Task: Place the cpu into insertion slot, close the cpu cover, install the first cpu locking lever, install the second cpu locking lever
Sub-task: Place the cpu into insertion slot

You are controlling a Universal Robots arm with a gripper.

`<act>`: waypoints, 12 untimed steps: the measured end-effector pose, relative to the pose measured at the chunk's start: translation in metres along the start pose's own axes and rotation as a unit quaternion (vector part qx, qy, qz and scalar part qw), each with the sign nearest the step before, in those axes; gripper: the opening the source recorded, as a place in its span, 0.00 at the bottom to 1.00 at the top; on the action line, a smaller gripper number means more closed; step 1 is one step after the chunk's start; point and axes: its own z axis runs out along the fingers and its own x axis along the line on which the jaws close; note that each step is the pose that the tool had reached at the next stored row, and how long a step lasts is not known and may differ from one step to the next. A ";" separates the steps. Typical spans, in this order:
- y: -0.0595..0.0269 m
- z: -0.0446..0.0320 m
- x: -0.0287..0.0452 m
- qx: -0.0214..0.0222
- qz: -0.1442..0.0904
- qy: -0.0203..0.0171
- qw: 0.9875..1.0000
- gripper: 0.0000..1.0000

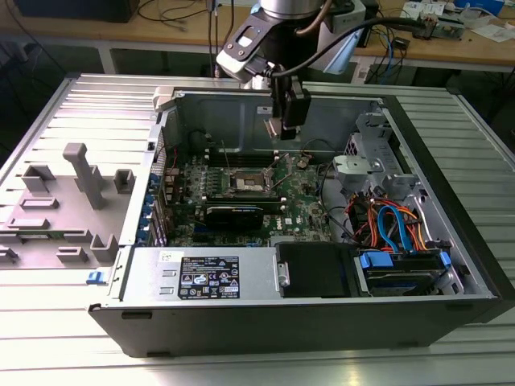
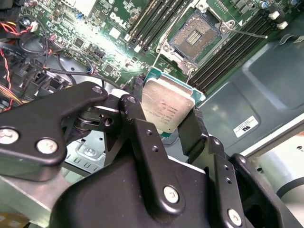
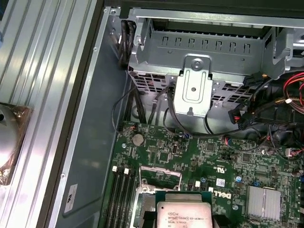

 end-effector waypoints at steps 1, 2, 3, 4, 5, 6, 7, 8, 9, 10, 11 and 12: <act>0.0000 0.0001 0.0000 0.000 0.005 0.000 1.000 0.55; 0.0000 0.0002 0.0000 0.000 0.008 -0.001 1.000 0.55; 0.0000 0.0002 0.0000 0.000 0.011 -0.001 1.000 0.55; 0.0000 0.0002 0.0000 0.000 0.012 -0.001 1.000 0.55; 0.0000 0.0002 0.0000 0.000 0.012 -0.001 1.000 0.55; 0.0000 0.0003 0.0000 0.000 0.013 -0.001 1.000 0.55; 0.0000 0.0004 0.0000 0.000 0.014 -0.001 1.000 0.55; 0.0000 0.0005 0.0000 0.000 0.016 -0.001 1.000 0.55; 0.0000 0.0007 0.0000 0.000 0.016 -0.001 1.000 0.55; -0.0001 0.0010 0.0000 0.000 0.017 -0.001 1.000 0.55; -0.0001 0.0015 0.0000 0.000 0.018 -0.002 1.000 0.55; -0.0002 0.0020 0.0000 0.000 0.020 -0.002 1.000 0.55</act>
